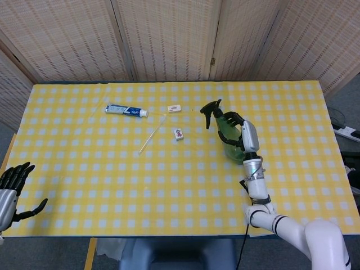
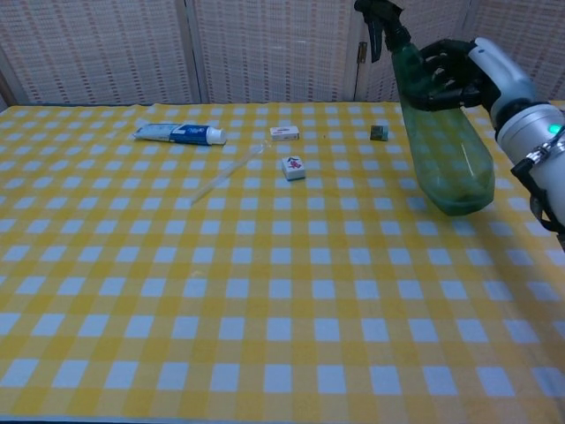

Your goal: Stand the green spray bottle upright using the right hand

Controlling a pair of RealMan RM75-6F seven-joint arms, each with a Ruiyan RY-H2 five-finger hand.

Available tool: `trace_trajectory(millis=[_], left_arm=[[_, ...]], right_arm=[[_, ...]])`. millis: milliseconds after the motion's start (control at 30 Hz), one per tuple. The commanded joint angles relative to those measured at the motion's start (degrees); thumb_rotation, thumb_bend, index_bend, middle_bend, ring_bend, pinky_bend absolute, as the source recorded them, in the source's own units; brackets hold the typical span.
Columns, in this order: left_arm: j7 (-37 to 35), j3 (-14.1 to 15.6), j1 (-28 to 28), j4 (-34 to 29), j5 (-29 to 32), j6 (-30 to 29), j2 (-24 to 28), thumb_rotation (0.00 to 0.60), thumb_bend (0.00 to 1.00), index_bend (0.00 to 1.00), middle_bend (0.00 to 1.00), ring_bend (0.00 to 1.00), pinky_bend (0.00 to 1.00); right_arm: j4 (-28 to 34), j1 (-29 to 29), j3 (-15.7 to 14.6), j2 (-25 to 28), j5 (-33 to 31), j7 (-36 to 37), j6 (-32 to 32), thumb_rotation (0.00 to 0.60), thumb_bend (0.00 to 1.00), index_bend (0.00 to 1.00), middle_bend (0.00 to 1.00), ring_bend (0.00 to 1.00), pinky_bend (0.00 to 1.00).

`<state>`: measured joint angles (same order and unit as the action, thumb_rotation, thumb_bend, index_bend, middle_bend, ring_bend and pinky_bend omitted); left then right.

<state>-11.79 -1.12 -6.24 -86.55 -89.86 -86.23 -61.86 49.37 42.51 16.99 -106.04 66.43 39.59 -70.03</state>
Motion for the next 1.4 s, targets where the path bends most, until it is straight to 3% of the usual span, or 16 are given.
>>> trace_trajectory(millis=[33, 267, 400, 733, 833, 1000, 1400], left_arm=[[0.02, 0.04, 0.09, -0.13, 0.04, -0.06, 0.11, 0.363, 0.33, 0.0, 0.07, 0.04, 0.0], [-0.23, 0.01, 0.11, -0.16, 0.07, -0.12, 0.2, 0.363, 0.33, 0.0, 0.07, 0.04, 0.0], [-0.2, 0.03, 0.11, -0.18, 0.05, -0.1, 0.24, 0.361, 0.33, 0.0, 0.07, 0.04, 0.0], [1.62, 0.14, -0.31, -0.6, 0.44, 1.14, 0.01, 0.365, 0.33, 0.0, 0.07, 0.04, 0.0], [2.4, 0.24, -0.19, -0.98, 0.11, 0.76, -0.06, 0.362, 0.33, 0.0, 0.07, 0.04, 0.0], [3.36, 0.39, 0.03, -1.33, -0.32, 0.21, -0.15, 0.362, 0.33, 0.0, 0.07, 0.04, 0.0], [4.23, 0.58, -0.18, -1.37, -0.78, 0.4, -0.46, 0.363, 0.33, 0.0, 0.07, 0.04, 0.0]], right_arm=[[-9.68, -4.79, -2.22, -6.06, 9.55, 17.91, -7.26, 0.6, 0.36, 0.58, 0.59, 0.66, 0.57], [-17.58, -5.82, -3.91, -9.28, 12.64, 23.8, -8.7, 0.6, 0.36, 0.57, 0.59, 0.66, 0.57], [-19.32, -6.91, -5.18, -9.66, 14.15, 25.47, -9.25, 0.6, 0.36, 0.47, 0.55, 0.64, 0.54], [-16.06, -11.4, -7.81, -6.55, 16.92, 21.82, -13.32, 0.6, 0.36, 0.07, 0.25, 0.35, 0.16], [-13.78, -12.69, -8.09, -4.82, 16.84, 20.84, -12.97, 0.6, 0.35, 0.0, 0.17, 0.28, 0.08], [-9.79, -14.42, -8.47, -1.67, 16.94, 18.89, -12.49, 0.6, 0.33, 0.0, 0.09, 0.22, 0.01], [0.93, -18.49, -9.37, 6.75, 18.32, 13.2, -14.73, 0.6, 0.32, 0.0, 0.03, 0.15, 0.0]])
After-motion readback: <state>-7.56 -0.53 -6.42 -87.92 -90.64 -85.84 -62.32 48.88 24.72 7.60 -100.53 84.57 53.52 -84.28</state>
